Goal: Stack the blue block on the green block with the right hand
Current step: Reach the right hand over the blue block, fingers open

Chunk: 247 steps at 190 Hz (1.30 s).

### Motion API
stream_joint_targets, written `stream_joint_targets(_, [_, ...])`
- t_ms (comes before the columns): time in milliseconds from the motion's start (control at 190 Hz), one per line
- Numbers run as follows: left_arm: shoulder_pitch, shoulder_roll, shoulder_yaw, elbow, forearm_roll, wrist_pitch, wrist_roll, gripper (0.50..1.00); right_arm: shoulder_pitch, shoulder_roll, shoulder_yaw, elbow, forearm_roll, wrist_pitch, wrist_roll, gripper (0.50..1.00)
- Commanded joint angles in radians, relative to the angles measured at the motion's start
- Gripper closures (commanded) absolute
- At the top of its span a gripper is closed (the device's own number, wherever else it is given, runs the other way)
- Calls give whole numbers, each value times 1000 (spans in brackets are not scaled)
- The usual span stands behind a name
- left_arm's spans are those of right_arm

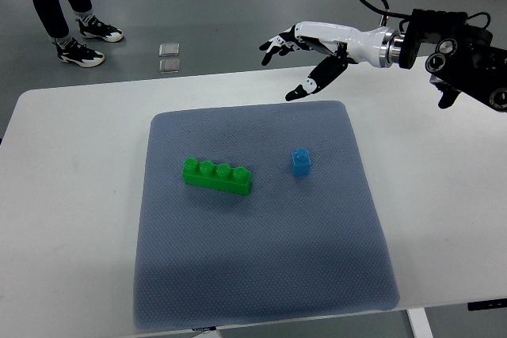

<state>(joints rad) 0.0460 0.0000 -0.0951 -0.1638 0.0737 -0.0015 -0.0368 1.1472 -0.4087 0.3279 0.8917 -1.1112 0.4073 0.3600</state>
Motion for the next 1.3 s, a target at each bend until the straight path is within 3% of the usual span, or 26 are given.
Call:
stream_joint_targets(0, [0, 0, 0, 1, 0, 0, 0, 500, 0, 5, -15, 29, -160, 1, 0, 585])
stream_joint_targets(200, [0, 0, 0, 0, 0, 0, 0, 500, -3, 11, -21, 41, -418, -5, 0, 585])
stream_joint_targets(458, [0, 0, 0, 0, 0, 0, 0, 500, -3, 11, -118, 73, -541, -13, 0, 585])
stream_joint_targets(685, [0, 0, 0, 0, 0, 0, 0, 500, -17, 21, -141, 72, -570, -51, -3, 585])
stream_joint_targets(811, [0, 0, 0, 0, 0, 0, 0, 500, -15, 21, -202, 66, -595, -117, -4, 585])
stream_joint_targets(1296, [0, 0, 0, 0, 0, 0, 0, 500, -32, 37, -221, 52, -618, -166, -4, 585])
